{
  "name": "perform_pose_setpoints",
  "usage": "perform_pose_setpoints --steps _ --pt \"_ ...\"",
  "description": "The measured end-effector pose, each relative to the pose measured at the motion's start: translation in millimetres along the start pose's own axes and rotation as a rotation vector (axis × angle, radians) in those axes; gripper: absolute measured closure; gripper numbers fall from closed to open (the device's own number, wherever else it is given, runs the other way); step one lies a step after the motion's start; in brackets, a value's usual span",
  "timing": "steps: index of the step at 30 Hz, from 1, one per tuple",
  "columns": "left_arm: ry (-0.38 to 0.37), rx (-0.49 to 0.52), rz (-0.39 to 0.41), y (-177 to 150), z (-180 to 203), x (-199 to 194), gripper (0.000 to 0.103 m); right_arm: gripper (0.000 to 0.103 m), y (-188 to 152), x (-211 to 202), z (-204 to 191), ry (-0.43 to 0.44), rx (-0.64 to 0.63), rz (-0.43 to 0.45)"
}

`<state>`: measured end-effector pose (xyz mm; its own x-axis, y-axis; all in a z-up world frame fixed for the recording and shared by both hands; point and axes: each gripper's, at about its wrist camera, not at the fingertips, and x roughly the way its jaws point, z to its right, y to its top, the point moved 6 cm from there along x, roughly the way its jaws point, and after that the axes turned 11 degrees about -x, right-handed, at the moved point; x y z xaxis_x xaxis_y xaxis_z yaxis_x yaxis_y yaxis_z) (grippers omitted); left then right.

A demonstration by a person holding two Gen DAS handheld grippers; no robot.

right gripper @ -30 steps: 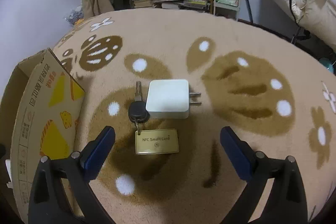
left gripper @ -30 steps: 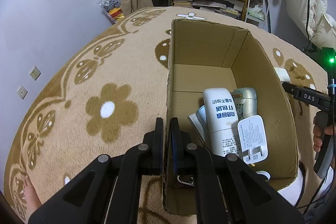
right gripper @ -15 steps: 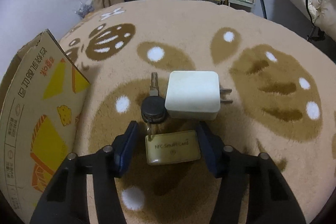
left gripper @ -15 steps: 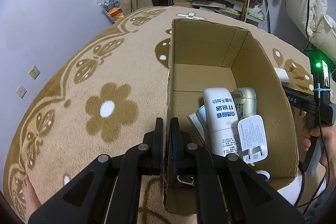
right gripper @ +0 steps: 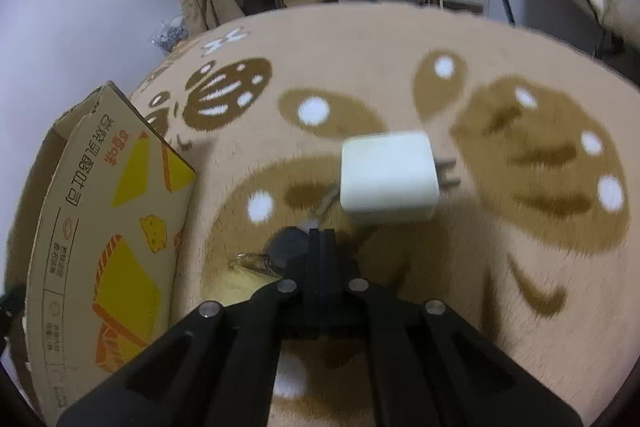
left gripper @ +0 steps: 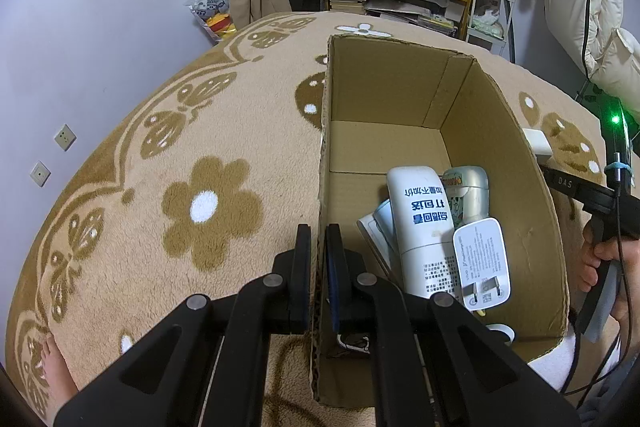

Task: Organize rigid objects
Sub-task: 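Move the right gripper to the car key and grasp it, then carry the key with its card tag into the box and release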

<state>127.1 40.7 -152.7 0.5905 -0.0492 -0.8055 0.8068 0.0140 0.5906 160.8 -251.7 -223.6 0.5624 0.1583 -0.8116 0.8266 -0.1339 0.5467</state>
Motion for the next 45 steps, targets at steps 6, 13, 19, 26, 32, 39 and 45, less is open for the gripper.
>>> perform_pose_setpoints --steps 6,13,19,26,32,39,45 --pt "-0.001 -0.001 -0.001 -1 0 0 0.095 0.102 -11 5 0 0.009 0.016 -0.002" --pt "-0.002 -0.001 -0.001 0 0 0 0.095 0.091 -9 4 -4 0.089 0.074 -0.017" --pt "0.000 0.001 -0.001 0 -1 0 0.095 0.062 -1 -7 -7 0.112 0.110 0.041" --pt "-0.001 -0.001 -0.001 0 -1 0 0.095 0.047 3 7 -26 0.038 0.075 0.007" --pt "-0.001 -0.001 -0.002 0 -1 0 0.095 0.046 0 19 -32 -0.061 -0.004 0.013" --pt "0.000 0.000 -0.002 -3 -1 1 0.095 0.052 -2 19 -44 -0.161 -0.134 -0.062" --pt "-0.002 -0.003 -0.003 -3 -1 0 0.095 0.069 -7 14 -39 -0.183 -0.138 -0.028"
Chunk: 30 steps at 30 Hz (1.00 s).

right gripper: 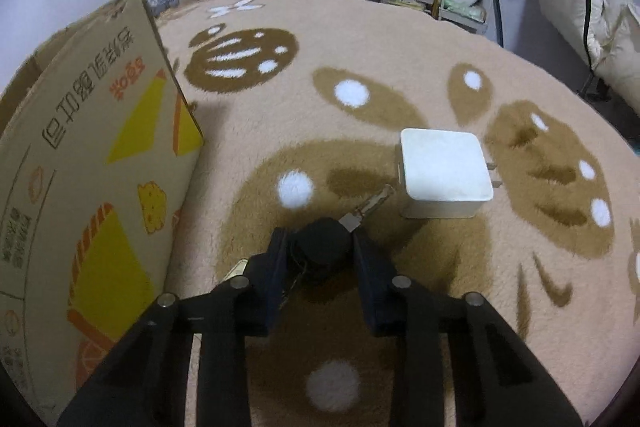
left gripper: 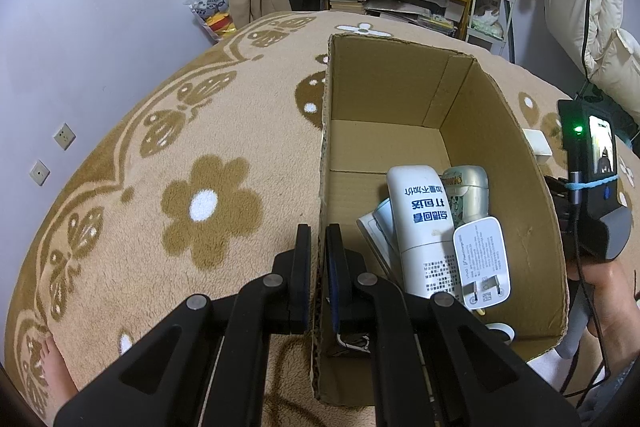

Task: Organize rigid objects
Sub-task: 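Carry the key with its card tag into the box and release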

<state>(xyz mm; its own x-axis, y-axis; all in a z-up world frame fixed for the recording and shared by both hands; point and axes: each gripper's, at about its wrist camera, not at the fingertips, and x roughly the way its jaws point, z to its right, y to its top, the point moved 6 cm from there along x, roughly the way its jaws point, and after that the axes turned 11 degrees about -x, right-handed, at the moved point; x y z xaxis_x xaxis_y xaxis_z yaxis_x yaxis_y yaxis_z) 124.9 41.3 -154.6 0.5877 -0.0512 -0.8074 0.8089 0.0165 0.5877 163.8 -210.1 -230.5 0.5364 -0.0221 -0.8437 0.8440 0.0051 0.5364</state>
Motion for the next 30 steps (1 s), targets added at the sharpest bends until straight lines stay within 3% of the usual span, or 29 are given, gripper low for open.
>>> perform_pose_setpoints --steps 12,22,30 --pt "-0.002 -0.001 -0.002 1 0 -1 0.095 0.069 1 -24 3 0.126 0.055 0.070" --pt "0.000 0.001 -0.002 0 0 0 0.095 0.069 42 -93 10 0.232 0.122 0.263" --pt "-0.002 -0.001 -0.002 1 0 0 0.095 0.069 72 -154 -34 0.355 0.038 0.403"
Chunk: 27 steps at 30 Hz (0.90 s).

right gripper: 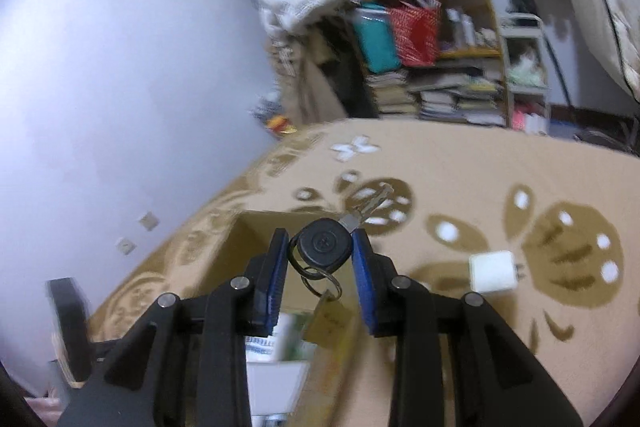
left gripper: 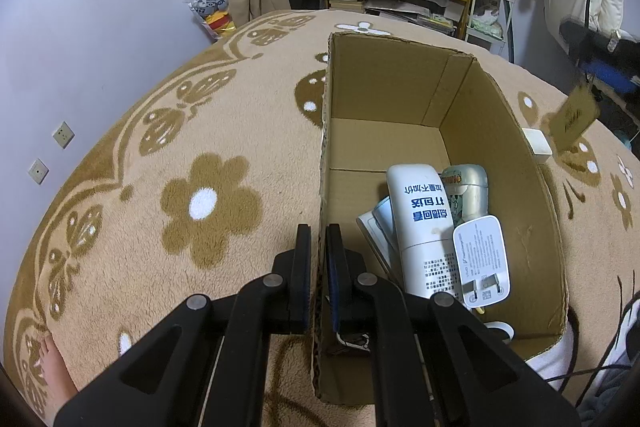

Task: Organize rigid objects
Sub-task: 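Carry the key with its card tag into the box and release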

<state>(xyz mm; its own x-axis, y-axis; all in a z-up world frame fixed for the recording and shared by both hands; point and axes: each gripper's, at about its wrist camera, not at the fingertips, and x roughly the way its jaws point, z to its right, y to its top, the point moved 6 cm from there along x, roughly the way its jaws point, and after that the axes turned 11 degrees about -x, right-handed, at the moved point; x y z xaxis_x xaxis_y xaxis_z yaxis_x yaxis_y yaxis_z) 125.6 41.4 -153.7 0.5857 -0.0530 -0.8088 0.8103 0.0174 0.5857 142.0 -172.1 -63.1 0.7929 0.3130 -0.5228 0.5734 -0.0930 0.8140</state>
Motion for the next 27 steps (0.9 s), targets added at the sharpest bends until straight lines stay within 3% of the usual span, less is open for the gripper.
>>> perform_pose_setpoints --steps 4,7,16,23,24,25,27 --pt "-0.003 0.000 -0.001 0 0 0 0.095 0.069 5 1 -30 0.027 -0.057 0.002" --pt "-0.001 0.002 -0.001 -1 2 0 0.095 0.069 -9 17 -44 0.036 -0.080 -0.050" --pt "-0.002 -0.001 -0.001 0 1 0 0.095 0.068 -51 52 -47 0.089 -0.077 -0.172" --pt "-0.004 -0.002 -0.002 0 1 0 0.095 0.067 -42 41 -40 0.064 -0.076 -0.132" --pt "-0.004 -0.002 -0.003 0 2 0 0.095 0.059 -39 38 -39 0.069 -0.073 -0.119" --pt "-0.001 0.001 -0.002 -1 2 -1 0.095 0.043 -35 35 -37 0.074 -0.066 -0.104" --pt "0.001 0.003 -0.001 0 1 0 0.095 0.031 -29 29 -32 0.053 -0.051 -0.076"
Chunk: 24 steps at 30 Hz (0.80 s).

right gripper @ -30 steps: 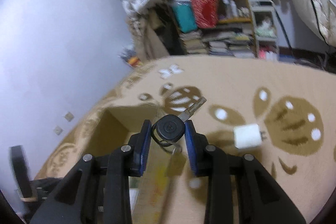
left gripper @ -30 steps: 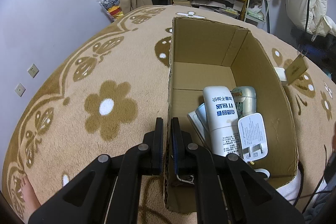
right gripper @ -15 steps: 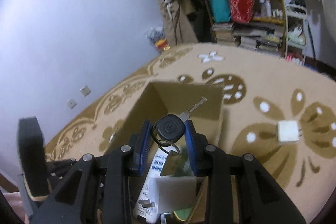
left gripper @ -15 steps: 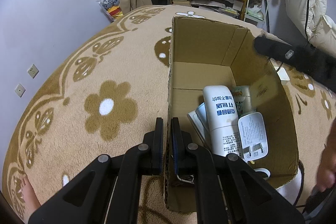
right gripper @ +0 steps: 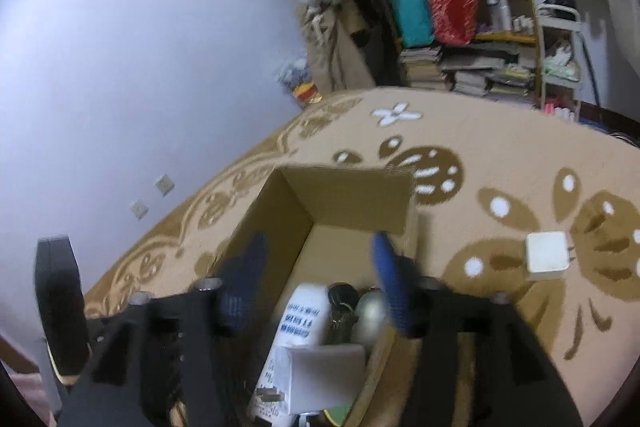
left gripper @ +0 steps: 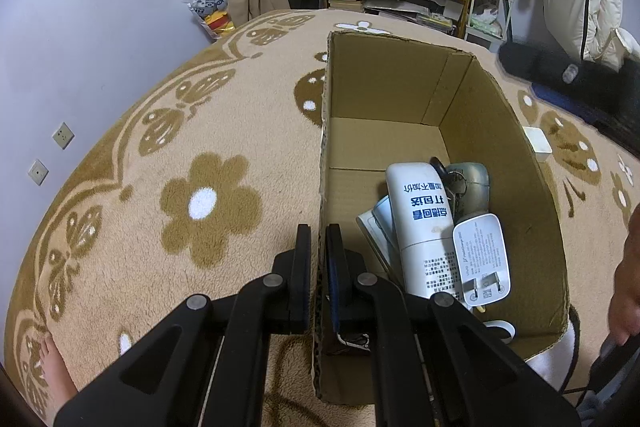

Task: Organize rigid objects
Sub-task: 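Carry the key with its card tag into the box and release, then move the right gripper to the last white charger and grasp it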

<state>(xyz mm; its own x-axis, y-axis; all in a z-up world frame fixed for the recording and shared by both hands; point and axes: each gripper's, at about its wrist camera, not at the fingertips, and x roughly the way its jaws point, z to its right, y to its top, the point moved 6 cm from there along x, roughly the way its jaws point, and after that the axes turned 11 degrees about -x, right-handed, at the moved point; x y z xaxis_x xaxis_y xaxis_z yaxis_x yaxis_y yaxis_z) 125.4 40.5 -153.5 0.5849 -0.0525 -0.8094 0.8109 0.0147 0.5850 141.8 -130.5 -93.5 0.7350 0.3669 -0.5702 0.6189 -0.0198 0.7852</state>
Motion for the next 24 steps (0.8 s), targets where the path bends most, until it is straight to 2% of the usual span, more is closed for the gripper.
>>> perform_pose_setpoints --steps 3,7,13,16,19,24 --pt "-0.003 -0.001 -0.001 -1 1 0 0.095 0.025 8 -10 11 -0.034 0.014 0.034" --pt "0.000 -0.001 0.000 -1 1 1 0.095 0.005 15 -20 40 -0.161 0.030 0.068" --pt "0.005 0.000 -0.008 -4 2 3 0.095 0.002 16 -18 91 -0.258 0.097 0.040" --pt "-0.009 -0.009 -0.011 -3 1 2 0.095 0.000 13 -16 118 -0.336 0.146 0.047" --pt "-0.008 -0.006 -0.011 -2 0 2 0.095 0.000 7 -7 142 -0.403 0.168 0.008" --pt "-0.011 -0.009 -0.012 -2 0 2 0.095 0.000 -8 12 168 -0.521 0.096 -0.101"
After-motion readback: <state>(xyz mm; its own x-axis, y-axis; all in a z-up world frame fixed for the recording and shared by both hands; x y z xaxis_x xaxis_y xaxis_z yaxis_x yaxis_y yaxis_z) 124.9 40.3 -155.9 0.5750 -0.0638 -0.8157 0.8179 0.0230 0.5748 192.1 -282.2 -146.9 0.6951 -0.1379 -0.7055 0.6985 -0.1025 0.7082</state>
